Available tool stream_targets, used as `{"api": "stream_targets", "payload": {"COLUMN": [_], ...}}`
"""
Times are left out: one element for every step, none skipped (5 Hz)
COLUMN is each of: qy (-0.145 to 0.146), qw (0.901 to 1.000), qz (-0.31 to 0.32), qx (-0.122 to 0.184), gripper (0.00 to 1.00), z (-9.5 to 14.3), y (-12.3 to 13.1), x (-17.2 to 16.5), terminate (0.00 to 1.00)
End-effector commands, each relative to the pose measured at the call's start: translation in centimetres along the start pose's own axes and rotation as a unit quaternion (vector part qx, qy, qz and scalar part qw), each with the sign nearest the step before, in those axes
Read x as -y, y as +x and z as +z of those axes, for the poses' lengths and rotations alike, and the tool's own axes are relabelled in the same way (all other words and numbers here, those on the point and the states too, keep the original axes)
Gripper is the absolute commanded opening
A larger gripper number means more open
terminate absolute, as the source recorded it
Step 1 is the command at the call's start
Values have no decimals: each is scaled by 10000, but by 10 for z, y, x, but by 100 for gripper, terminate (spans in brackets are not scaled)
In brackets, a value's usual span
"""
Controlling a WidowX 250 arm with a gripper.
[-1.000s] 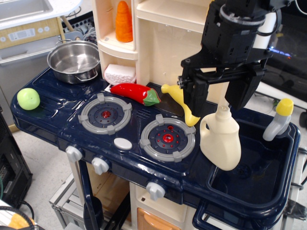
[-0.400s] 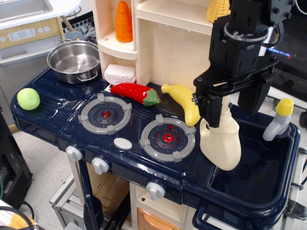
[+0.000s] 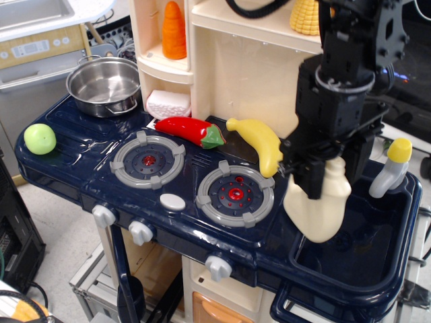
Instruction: Put detergent in sink
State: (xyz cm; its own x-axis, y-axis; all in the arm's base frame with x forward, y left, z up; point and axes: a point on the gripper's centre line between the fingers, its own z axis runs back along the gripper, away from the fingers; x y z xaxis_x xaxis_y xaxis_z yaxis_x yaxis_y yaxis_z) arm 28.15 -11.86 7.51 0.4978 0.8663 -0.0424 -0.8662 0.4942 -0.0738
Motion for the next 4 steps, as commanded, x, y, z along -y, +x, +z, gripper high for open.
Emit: {"api": "stream_targets", "payload": {"qy": [-76, 68, 23, -186], "qw": [9984, 9964, 9958, 9969], "qz": [551, 798, 868, 695], "qx": [-62, -291, -289, -324], "gripper": [0, 0, 0, 0], "z": [14, 35, 33, 14], "y": [-14, -33, -37, -32], "x": [24, 51, 54, 43], "terminate": [0, 0, 0, 0]}}
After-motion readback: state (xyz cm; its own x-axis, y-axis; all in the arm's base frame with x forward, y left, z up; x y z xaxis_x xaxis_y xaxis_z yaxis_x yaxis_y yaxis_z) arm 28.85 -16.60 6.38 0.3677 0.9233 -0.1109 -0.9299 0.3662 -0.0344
